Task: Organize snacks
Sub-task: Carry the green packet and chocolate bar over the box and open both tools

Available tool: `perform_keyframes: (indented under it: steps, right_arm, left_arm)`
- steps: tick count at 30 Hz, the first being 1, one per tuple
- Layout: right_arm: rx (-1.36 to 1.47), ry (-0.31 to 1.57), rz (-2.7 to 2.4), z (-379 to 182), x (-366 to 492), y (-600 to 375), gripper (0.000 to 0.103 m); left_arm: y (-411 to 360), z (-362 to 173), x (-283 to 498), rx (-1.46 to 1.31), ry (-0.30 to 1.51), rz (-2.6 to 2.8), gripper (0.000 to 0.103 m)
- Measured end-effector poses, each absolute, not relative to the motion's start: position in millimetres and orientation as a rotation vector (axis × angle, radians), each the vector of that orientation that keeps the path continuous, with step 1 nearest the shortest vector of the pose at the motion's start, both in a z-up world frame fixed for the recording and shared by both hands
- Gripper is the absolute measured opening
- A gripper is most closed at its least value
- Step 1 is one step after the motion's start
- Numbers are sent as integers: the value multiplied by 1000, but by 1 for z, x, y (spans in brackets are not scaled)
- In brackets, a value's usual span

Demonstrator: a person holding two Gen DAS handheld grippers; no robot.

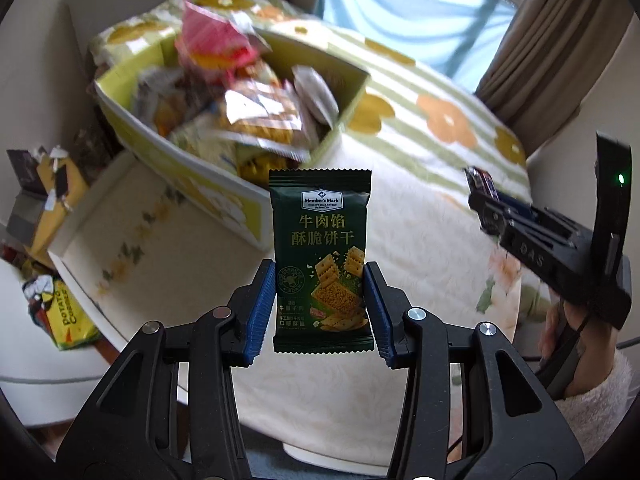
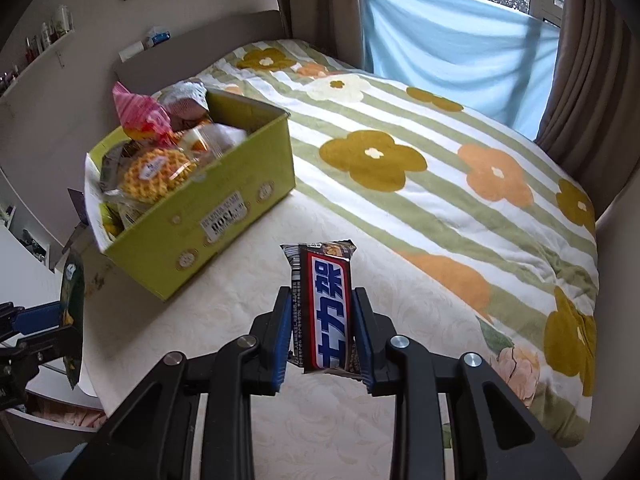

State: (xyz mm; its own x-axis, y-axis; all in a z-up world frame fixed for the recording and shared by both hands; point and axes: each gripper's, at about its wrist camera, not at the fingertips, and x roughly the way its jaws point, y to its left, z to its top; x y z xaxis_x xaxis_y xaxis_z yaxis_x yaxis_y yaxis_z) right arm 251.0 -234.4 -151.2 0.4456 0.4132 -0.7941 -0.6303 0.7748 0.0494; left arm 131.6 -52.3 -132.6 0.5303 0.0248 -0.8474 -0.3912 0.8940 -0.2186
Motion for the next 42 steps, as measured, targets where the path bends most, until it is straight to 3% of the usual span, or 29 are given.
perform_keyframes:
  steps: [12, 25, 40, 42]
  right_arm:
    - [-241, 778, 656, -95, 227, -175, 26]
    - [-136, 857, 489, -102, 235, -63, 26]
    - [-65, 946, 306, -118, 236, -35, 26]
    - [-62, 943, 302, -117, 237, -36, 26]
  left_arm:
    - [38, -86, 162, -361, 870, 200, 40]
    - [140, -117, 231, -222, 988, -58, 40]
    - [152, -131, 252, -46, 1006, -247, 40]
    - [153, -130, 252, -39, 1003, -236, 47]
